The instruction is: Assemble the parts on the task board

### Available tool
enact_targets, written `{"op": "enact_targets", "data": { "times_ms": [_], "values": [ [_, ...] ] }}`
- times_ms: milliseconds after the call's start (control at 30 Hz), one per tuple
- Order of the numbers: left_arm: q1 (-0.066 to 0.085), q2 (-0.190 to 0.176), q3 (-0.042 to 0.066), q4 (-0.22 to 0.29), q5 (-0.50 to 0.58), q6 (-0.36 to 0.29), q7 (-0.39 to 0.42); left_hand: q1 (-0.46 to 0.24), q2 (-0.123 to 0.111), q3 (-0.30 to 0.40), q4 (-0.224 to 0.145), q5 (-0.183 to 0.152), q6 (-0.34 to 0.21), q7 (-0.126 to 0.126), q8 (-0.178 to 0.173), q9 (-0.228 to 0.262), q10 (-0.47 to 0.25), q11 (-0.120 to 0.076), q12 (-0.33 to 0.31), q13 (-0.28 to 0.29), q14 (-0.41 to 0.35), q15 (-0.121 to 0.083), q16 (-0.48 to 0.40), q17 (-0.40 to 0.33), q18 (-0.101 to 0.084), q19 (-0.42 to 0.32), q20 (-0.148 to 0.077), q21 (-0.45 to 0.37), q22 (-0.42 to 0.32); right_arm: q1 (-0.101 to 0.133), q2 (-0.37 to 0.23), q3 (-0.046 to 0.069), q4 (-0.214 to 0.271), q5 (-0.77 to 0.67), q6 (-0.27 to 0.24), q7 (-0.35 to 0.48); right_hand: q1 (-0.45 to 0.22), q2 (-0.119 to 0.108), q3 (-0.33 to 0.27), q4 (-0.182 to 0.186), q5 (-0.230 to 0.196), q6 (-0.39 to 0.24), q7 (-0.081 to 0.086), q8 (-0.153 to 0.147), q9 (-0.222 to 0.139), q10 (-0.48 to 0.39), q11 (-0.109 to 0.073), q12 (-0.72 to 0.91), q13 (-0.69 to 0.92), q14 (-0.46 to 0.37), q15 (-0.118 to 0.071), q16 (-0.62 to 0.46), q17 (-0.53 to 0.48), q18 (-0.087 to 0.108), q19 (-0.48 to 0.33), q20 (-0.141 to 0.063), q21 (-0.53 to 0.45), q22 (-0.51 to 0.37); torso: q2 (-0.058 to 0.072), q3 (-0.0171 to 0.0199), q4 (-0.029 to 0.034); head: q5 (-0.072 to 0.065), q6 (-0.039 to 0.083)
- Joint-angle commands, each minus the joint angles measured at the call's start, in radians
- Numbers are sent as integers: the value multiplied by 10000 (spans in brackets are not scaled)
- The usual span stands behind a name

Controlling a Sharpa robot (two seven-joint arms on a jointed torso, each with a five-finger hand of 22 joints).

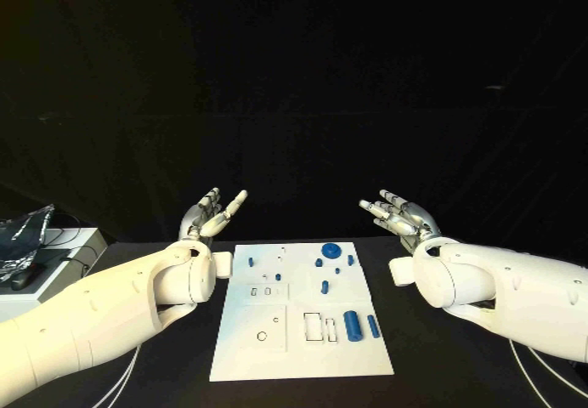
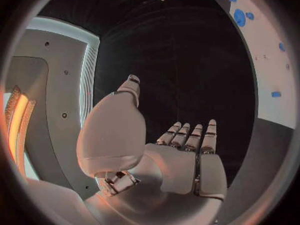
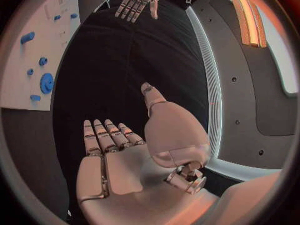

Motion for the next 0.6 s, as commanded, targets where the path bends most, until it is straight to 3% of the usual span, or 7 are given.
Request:
{"op": "enact_targets", "data": {
  "times_ms": [33, 167, 200, 333, 433, 533, 600],
  "values": [
    [9, 52, 21, -46, -466, 788, -339, 493, 8, 157, 128, 72, 231, 122, 65, 27, 200, 203, 68, 32, 189, 188, 78, 35, 223, 113, 182, 99, 36, 204, -26, -133, -144, -540, 1634, -834, 1135, 118, 113, -493, -115, 305, 1399, 55, 36, 293, 125, 76, 31, 294, 135, 58, 31, 52, 312, 197, 320, 53, 1, -2, -2, 0, 1],
    [9, 52, 21, -46, -466, 788, -339, 706, 356, 422, 107, 86, 1226, -9, 213, 124, 918, 385, 146, 91, 945, 372, 174, 105, 163, 475, 233, 239, 92, 325, -45, -220, -221, -593, 1847, -958, 1853, 85, 182, -910, -236, 892, 1434, 104, 79, 999, 155, 114, 73, 893, 146, 94, 68, 209, 859, 150, 675, 110, 1, -2, -2, 0, 1],
    [-73, -122, -3, 24, -440, 899, -245, 746, 431, 472, 99, 33, 1479, 79, 238, 138, 1159, 495, 155, 104, 1236, 394, 206, 124, 147, 687, 232, 313, 125, 277, 73, -221, -688, -2306, 1891, -588, 2053, 80, 257, -1065, -280, 1248, 1404, 128, 101, 1322, 139, 129, 91, 1124, 116, 106, 82, 278, 1065, 134, 795, 128, -39, -2, 21, 18, -162],
    [-97, -191, -42, -13, -473, 1052, -187, 1012, 805, 679, -7, 38, 2892, 99, 428, 231, 2894, 812, 329, 204, 3131, 509, 481, 250, 397, 2707, 135, 985, 443, 207, 192, -221, -980, -3317, 1767, -405, 2448, -9, 439, -1375, -572, 2876, 1219, 251, 194, 3181, -108, 227, 188, 3201, -193, 278, 183, 714, 3121, -74, 2091, 376, -20, -21, 14, 18, -169],
    [-112, -275, -72, 8, -597, 1258, -146, 1179, 1156, 680, -361, 36, 4475, 278, 542, 301, 4812, 908, 375, 291, 5702, 183, 692, 399, 828, 5144, -12, 1813, 746, 168, 299, -220, -1239, -4408, 1626, -324, 2588, -48, 528, -1502, -710, 5037, 1012, 400, 304, 5956, -492, 360, 288, 6087, -599, 438, 324, 998, 5157, -360, 2980, 503, 20, -48, 45, -40, -216],
    [-131, -362, -84, 77, -735, 1568, -149, 1193, 1445, 592, -739, 35, 5489, 408, 574, 338, 7477, 787, 568, 397, 8217, -102, 956, 500, 1147, 6108, -164, 2237, 852, 151, 360, -219, -1383, -5396, 1528, -331, 2537, -105, 681, -1561, -812, 6478, 826, 359, 343, 7874, -758, 369, 362, 8373, -978, 467, 382, 1043, 6191, -730, 3138, 500, 88, -53, 102, -54, -265],
    [-156, -446, -89, 146, -926, 2071, -118, 1291, 1684, 548, -1050, 40, 7551, 606, 909, 487, 9107, 455, 753, 463, 9267, -445, 1209, 612, 1309, 6749, -309, 2527, 930, 145, 422, -216, -1483, -6112, 1475, -351, 2528, -145, 867, -1631, -749, 7031, 747, 383, 370, 8146, -840, 409, 369, 8649, -1075, 422, 400, 919, 6433, -891, 3074, 453, 122, -48, 141, -73, -287]
  ]
}}
